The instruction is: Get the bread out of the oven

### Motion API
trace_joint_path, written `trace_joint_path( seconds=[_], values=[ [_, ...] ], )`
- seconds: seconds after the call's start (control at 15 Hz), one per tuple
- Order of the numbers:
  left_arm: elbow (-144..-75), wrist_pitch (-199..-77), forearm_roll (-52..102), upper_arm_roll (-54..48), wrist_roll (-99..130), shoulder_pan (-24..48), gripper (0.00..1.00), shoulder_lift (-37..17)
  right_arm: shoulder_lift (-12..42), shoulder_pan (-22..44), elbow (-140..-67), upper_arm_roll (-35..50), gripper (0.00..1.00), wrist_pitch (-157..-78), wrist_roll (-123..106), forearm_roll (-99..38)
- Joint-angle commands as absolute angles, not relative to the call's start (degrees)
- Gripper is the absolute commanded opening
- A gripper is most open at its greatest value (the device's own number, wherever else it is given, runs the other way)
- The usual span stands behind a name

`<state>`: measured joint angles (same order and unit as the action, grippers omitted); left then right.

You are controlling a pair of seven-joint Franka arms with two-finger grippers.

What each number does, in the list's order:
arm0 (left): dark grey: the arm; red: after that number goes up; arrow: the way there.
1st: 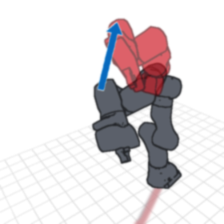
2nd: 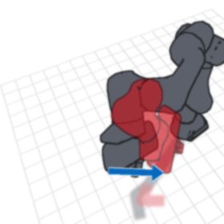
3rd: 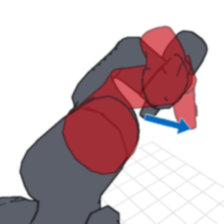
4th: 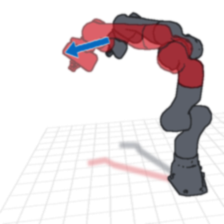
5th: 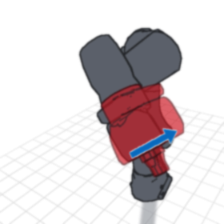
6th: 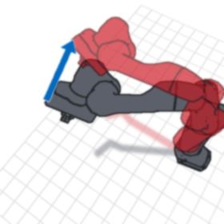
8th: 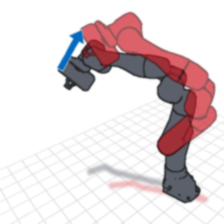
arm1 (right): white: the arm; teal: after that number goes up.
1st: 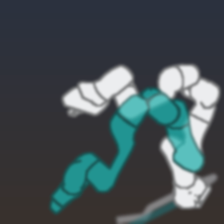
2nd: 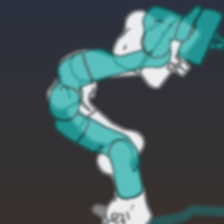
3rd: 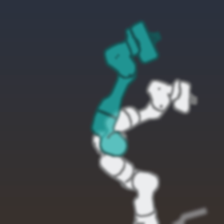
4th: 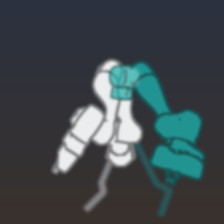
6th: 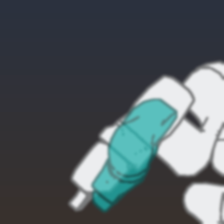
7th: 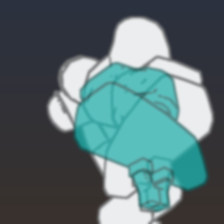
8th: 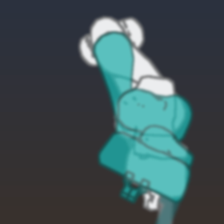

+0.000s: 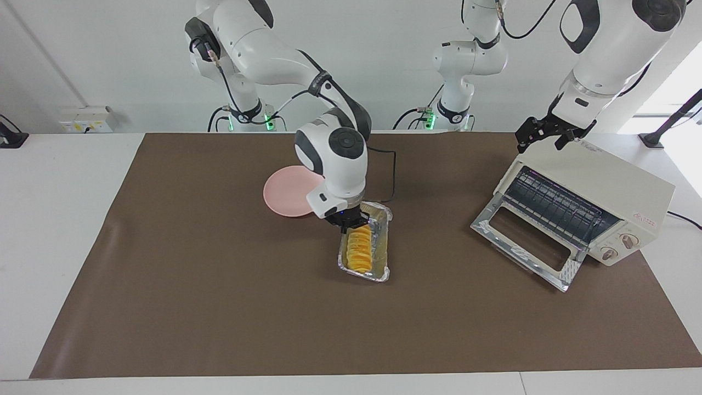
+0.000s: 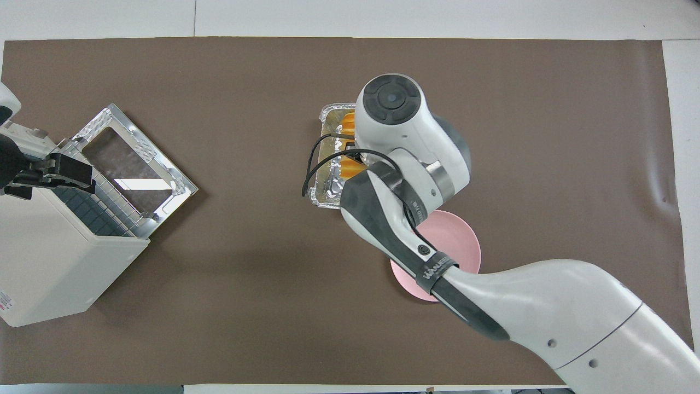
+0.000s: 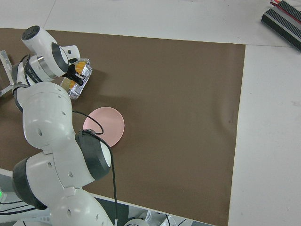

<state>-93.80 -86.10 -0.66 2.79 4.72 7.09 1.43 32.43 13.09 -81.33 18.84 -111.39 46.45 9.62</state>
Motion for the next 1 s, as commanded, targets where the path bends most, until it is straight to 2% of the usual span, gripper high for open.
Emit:
trace_joint_path(
  seconds=[0.0, 0.2, 0.47, 0.8, 0.87, 0.93],
  values=[
    [-93.9, -85.2, 0.4, 2.6, 4.2, 6.4, 1.0, 2.2, 31.9, 5.7, -79.1, 19.7, 0.0, -109.7, 34.8, 6.1],
    [-93.9, -85.2, 0.4, 2.6, 4.2, 6.4, 1.0, 2.2, 31.4, -0.2, -83.2, 19.5, 0.0, -112.6, 23.7, 6.0],
    [-93.9, -85.2, 0.4, 2.6, 4.2, 6.4, 1.0, 2.2, 29.9, -6.7, -93.1, 19.5, 0.0, -123.6, 13.0, 6.1],
    [-93.9, -85.2, 0.3, 2.6, 4.2, 6.4, 1.0, 2.2, 29.9, -8.2, -97.0, 19.2, 0.0, -128.3, 11.5, 6.8],
    [-93.9, -85.2, 0.4, 2.6, 4.2, 6.4, 1.0, 2.2, 29.8, -8.2, -97.1, 19.2, 0.46, -128.0, 11.6, 6.8],
    [-93.9, -85.2, 0.4, 2.6, 4.2, 6.4, 1.0, 2.2, 29.7, -8.3, -97.0, 19.2, 0.99, -127.4, 11.5, 6.8]
  ],
)
